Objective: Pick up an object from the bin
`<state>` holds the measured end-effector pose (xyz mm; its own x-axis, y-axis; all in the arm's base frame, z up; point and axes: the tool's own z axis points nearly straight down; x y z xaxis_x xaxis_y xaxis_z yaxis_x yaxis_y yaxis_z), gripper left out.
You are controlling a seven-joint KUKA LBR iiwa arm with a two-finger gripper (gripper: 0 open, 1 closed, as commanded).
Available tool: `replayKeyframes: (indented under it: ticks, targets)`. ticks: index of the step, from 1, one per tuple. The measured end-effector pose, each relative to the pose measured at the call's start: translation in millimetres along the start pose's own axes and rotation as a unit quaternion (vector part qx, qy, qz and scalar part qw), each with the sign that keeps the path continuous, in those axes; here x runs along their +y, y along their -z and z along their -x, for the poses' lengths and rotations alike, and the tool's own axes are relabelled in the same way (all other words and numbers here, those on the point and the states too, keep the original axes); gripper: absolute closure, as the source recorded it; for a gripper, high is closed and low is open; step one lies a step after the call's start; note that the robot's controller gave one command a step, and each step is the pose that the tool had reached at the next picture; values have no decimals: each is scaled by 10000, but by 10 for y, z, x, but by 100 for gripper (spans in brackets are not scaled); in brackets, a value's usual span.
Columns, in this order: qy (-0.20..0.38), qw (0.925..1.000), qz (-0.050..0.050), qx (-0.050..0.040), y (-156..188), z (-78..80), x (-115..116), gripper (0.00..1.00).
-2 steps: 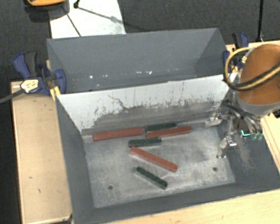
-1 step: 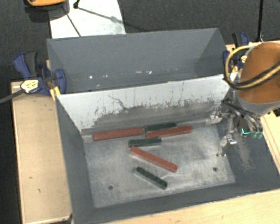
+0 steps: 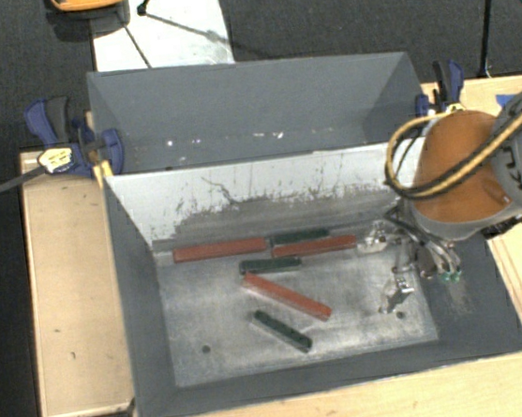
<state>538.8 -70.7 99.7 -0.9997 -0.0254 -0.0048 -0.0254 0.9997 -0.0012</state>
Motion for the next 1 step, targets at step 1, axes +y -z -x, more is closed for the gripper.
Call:
replayKeyframes:
  ticks: [1]
  targets:
    - [-54, 10000, 22, 22, -53, 236, 87, 0]
